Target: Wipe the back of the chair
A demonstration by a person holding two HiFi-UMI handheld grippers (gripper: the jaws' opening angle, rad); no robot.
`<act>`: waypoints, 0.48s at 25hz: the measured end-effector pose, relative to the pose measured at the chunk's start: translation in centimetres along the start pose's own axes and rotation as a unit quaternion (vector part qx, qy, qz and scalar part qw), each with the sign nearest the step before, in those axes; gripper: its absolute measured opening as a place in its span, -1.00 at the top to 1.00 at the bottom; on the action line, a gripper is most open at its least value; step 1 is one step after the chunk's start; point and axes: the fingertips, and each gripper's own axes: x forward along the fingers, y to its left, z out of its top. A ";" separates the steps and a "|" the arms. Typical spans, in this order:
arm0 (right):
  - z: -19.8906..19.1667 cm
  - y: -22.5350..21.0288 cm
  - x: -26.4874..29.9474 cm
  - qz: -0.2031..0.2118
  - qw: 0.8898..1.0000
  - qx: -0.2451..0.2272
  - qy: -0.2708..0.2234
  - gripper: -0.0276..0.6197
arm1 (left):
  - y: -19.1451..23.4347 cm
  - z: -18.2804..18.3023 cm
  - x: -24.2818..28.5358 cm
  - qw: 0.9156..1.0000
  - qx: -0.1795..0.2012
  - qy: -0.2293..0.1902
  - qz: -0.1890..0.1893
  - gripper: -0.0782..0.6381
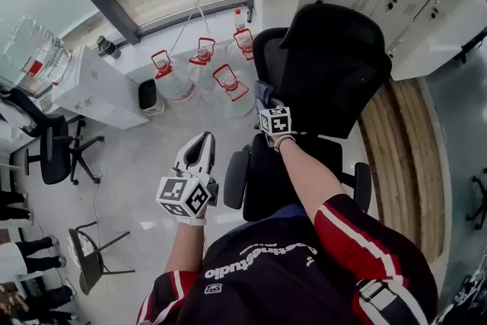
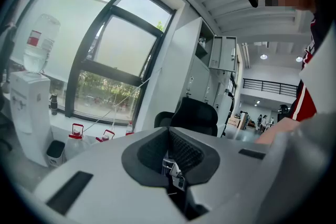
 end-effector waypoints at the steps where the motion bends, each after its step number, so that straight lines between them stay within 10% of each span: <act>1: 0.1 0.0 0.6 0.002 1.000 -0.003 0.000 0.73 | 0.2 -0.3 0.1 1.000 -0.001 0.003 0.001 0.71; 12: 0.6 -6.6 0.9 -0.026 1.000 -0.004 -0.002 0.73 | -0.5 -1.6 2.1 1.000 0.009 0.024 -0.004 0.71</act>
